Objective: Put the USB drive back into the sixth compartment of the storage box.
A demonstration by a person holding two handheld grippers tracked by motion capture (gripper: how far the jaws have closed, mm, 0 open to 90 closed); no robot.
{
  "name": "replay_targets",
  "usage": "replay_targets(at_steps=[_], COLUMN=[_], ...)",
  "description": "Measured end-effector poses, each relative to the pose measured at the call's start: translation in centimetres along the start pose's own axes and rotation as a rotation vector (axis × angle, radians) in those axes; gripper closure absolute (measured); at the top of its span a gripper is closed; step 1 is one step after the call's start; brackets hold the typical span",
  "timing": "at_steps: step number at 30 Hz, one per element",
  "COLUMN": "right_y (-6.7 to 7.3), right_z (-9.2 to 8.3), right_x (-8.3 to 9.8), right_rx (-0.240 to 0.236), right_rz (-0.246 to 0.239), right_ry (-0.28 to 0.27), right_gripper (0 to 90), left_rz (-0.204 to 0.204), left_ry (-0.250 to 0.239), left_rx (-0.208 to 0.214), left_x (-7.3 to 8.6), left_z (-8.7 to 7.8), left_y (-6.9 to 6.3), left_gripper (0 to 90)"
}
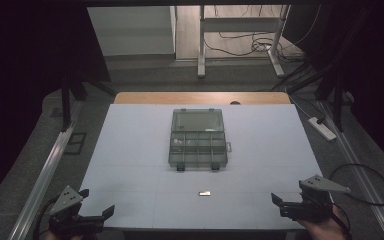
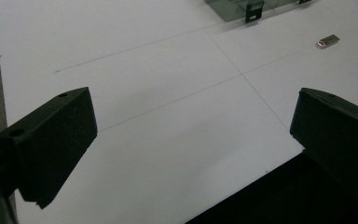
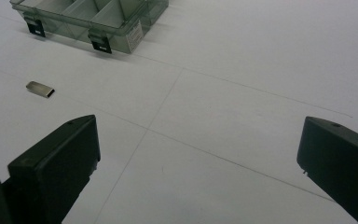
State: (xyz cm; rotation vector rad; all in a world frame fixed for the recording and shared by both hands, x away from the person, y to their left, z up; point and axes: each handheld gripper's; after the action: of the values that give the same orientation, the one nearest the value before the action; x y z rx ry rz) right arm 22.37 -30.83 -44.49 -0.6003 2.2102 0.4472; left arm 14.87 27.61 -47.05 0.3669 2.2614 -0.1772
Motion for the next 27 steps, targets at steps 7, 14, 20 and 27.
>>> replay_targets(at_steps=[7,14,20,27], right_y=[0.03,0.11,0.11,0.04], right_z=[-0.11,0.11,0.14,0.18], right_x=[0.05,-0.04,-0.06,-0.1], right_rx=[-0.004,-0.007,-0.014,-0.026], right_rz=[-0.004,-0.013,-0.017,-0.011], right_ry=[-0.007,0.012,0.015,0.02], right_gripper=[0.0,0.2,0.4,0.4], left_rz=[0.006,0.012,0.016,0.012], left_ry=[0.005,0.01,0.014,0.012], left_rx=[-0.004,-0.007,-0.01,-0.008], left_x=[-0.03,-0.02,-0.05,-0.04], left_z=[0.07,0.08,0.11,0.1], left_y=[-0.04,-0.14,-0.2,-0.16], left_gripper=[1.0,1.3,1.4,1.5])
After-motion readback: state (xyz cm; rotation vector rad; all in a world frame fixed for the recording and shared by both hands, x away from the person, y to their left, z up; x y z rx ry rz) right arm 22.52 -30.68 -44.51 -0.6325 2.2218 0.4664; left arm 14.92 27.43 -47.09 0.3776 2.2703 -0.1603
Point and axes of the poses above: each handheld gripper's, and its own axes: z roughly forward along the jaws, x roughly out of its underside, y roughly to its left, and after that the axes turned 9 degrees about -x, right-handed
